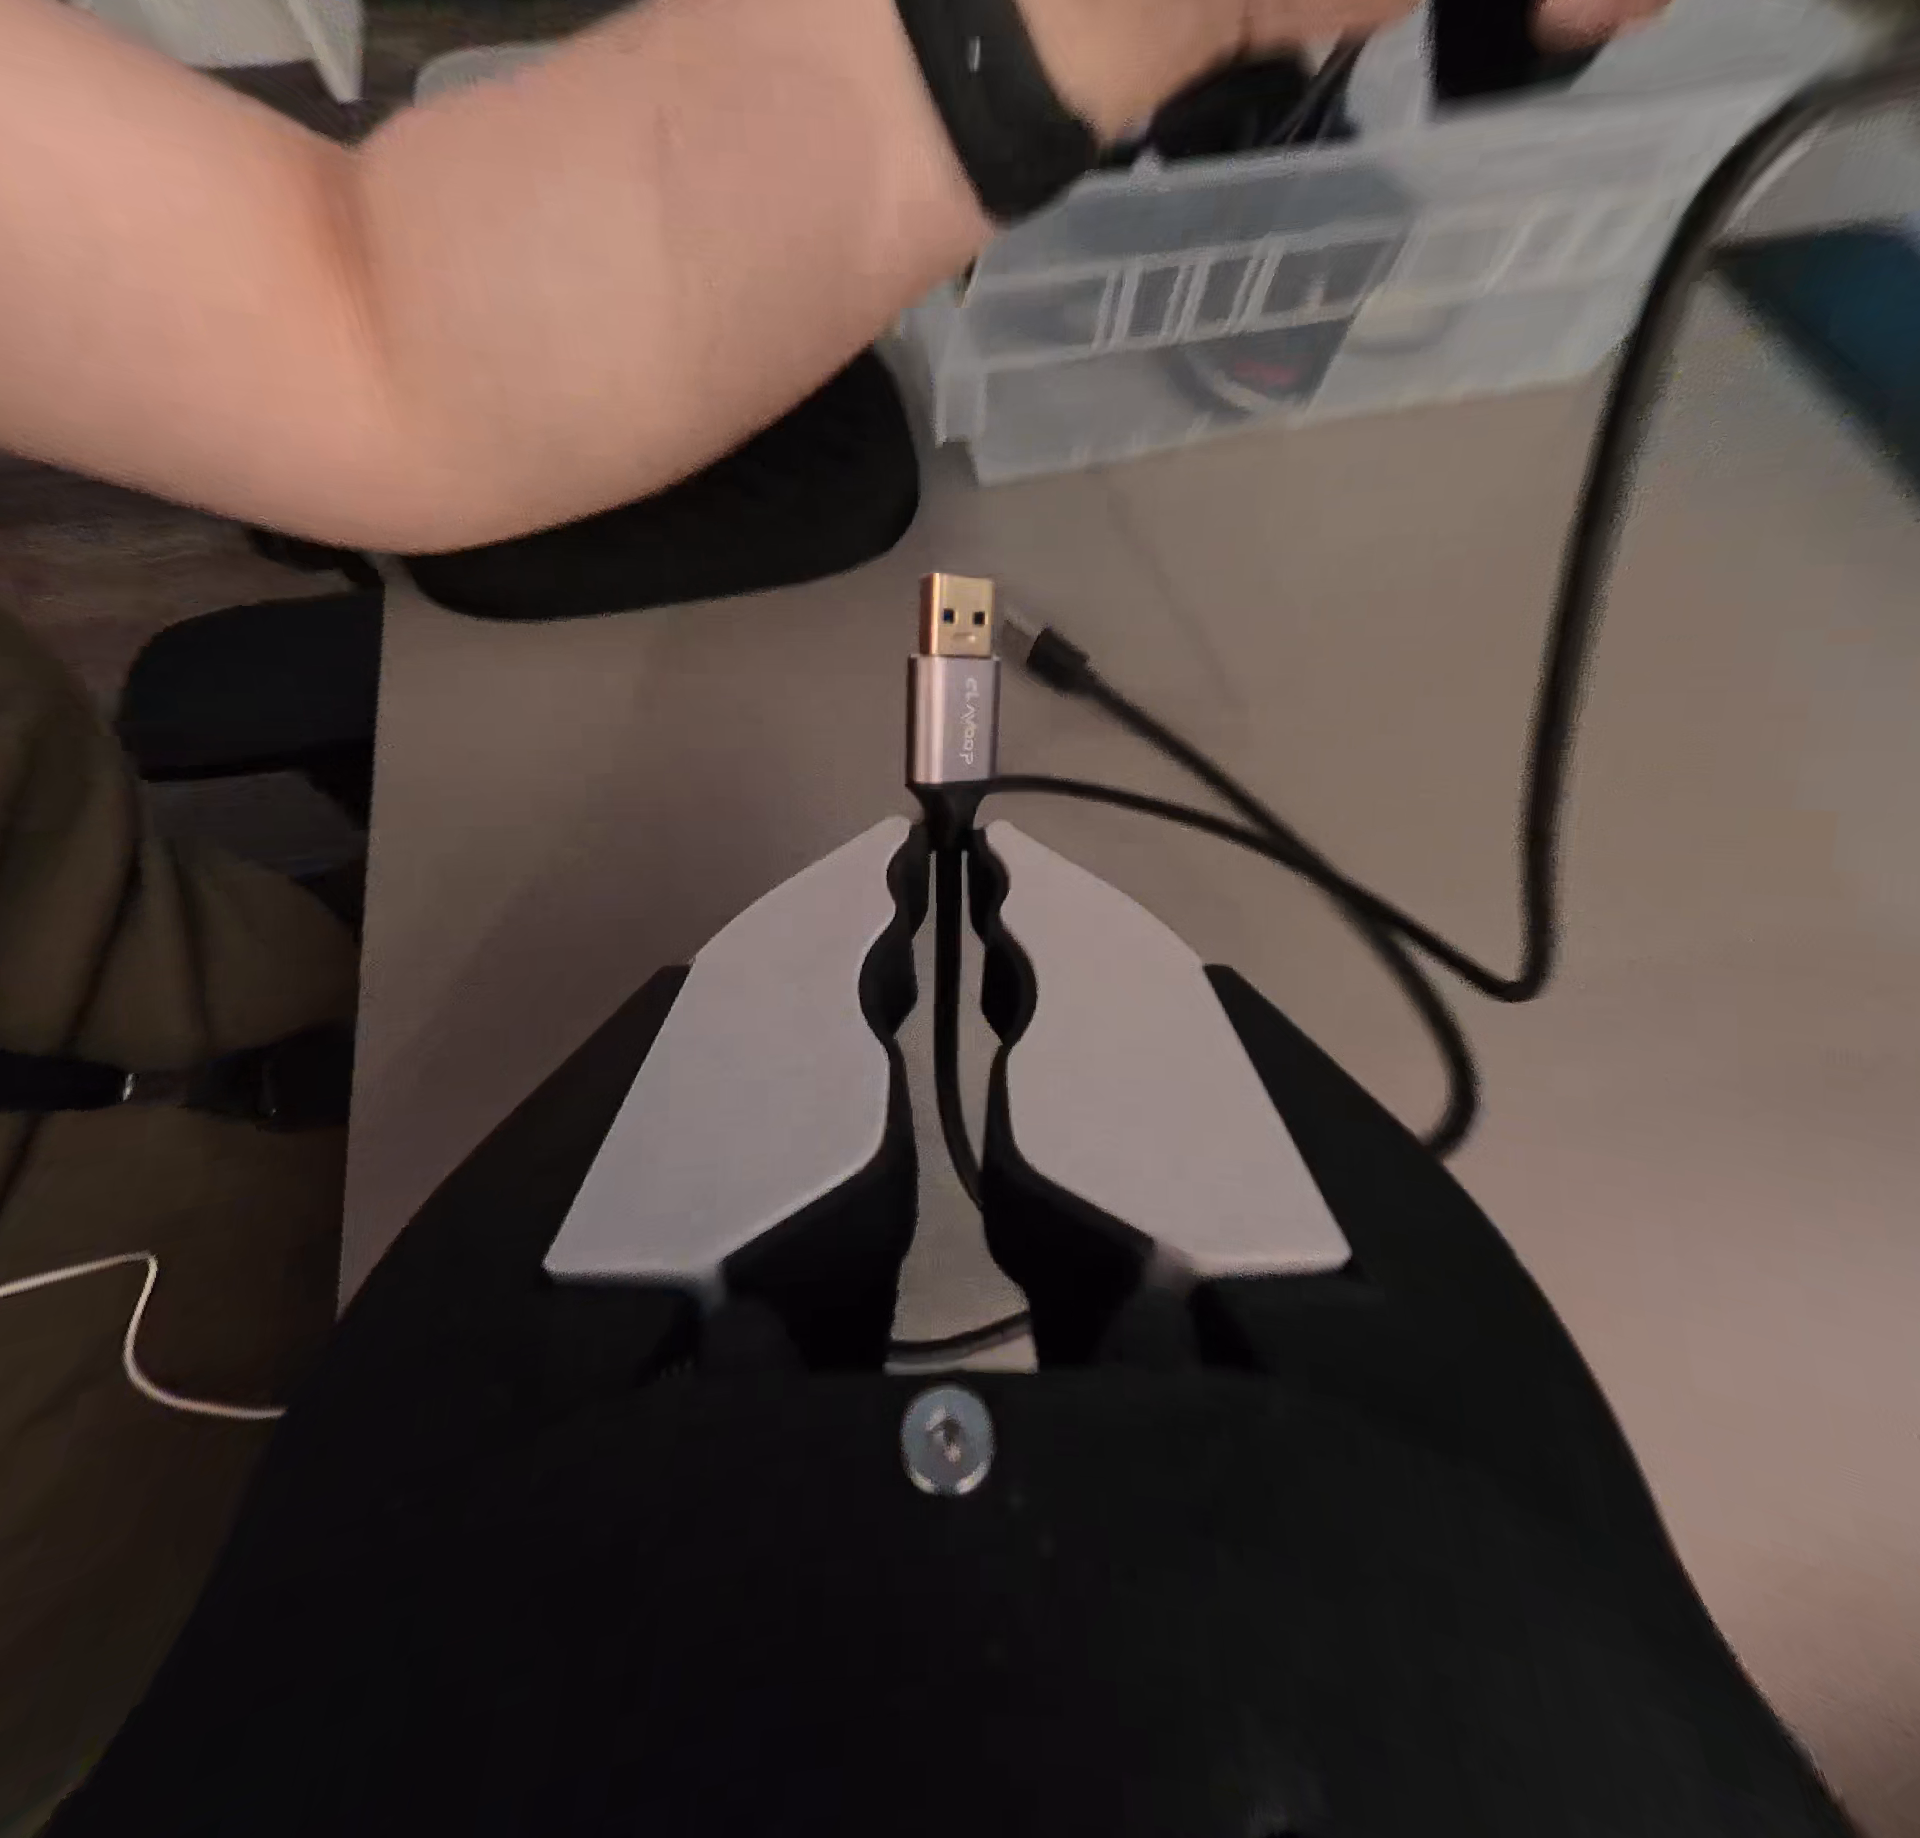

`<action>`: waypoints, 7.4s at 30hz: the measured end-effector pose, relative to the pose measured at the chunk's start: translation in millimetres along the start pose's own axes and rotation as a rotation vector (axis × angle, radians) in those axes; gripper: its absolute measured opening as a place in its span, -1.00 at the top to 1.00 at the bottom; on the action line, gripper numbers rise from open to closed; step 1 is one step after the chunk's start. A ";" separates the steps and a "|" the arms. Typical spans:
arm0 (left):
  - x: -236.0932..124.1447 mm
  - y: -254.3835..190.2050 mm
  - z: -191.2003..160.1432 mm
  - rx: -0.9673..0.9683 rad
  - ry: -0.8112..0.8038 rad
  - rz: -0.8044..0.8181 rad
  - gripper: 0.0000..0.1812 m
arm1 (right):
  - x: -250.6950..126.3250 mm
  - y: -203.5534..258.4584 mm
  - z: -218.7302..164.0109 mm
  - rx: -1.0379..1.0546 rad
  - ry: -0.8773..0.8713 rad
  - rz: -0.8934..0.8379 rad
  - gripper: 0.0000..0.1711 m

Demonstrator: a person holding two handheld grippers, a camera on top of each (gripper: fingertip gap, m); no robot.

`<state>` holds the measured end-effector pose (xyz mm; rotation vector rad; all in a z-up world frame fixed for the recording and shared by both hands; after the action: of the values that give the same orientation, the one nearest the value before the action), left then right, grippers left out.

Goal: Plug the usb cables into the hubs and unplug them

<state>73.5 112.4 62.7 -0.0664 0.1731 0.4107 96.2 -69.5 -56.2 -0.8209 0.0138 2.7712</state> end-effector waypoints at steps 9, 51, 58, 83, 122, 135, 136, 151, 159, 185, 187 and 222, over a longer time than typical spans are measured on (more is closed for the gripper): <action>7.0 -4.4 -1.4 0.033 0.020 0.034 0.71 | -49.3 -30.4 46.8 -0.025 -0.116 -0.260 0.90; 20.5 -4.9 -9.6 0.176 0.150 0.225 0.71 | -64.7 -140.6 68.0 -0.087 0.062 -0.757 0.90; 17.6 -2.1 -8.4 0.164 0.141 0.224 0.71 | -60.9 -144.5 62.2 -0.112 0.118 -0.801 0.90; 23.4 -5.1 -12.0 0.190 0.167 0.233 0.71 | -56.7 -143.4 59.9 -0.084 0.188 -0.750 0.91; -51.3 6.7 11.5 0.223 0.212 0.271 0.71 | 34.2 -172.2 -76.4 0.306 0.413 -0.420 0.90; -63.8 -3.1 23.5 0.205 0.178 0.242 0.71 | 67.3 -179.0 -72.2 0.445 0.299 -0.143 0.72; -63.7 -2.5 23.4 0.205 0.179 0.245 0.71 | 66.0 -182.8 -69.0 0.467 0.265 -0.130 0.72; -55.7 -4.1 19.6 0.226 0.215 0.255 0.71 | 76.4 -187.2 -67.2 0.469 0.239 0.007 0.75; -51.8 -5.5 17.2 0.234 0.230 0.252 0.71 | 82.8 -183.0 -68.0 0.317 0.273 -0.062 0.76; -54.8 1.1 16.9 0.248 0.237 0.295 0.71 | 53.2 -188.6 -20.1 0.232 0.002 -0.237 0.78; -53.1 4.3 14.7 0.253 0.248 0.313 0.71 | 37.4 -187.2 -3.7 0.200 -0.063 -0.286 0.78; 21.2 -18.5 -9.1 0.440 0.288 0.352 0.72 | -68.0 -140.0 96.9 0.282 0.002 -0.307 0.79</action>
<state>98.6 102.9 50.5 0.3441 0.5606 0.7053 133.1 57.8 70.5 -0.6865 0.2516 2.4085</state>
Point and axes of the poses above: each gripper's, where its closed fingertips meet, x out along the fingers, z out of its top, y = z × x across the jaws, the point moved 1 cm from there along -x, back along the fingers, and after that the axes turned 3 degrees about -z, right-handed, at the moved point
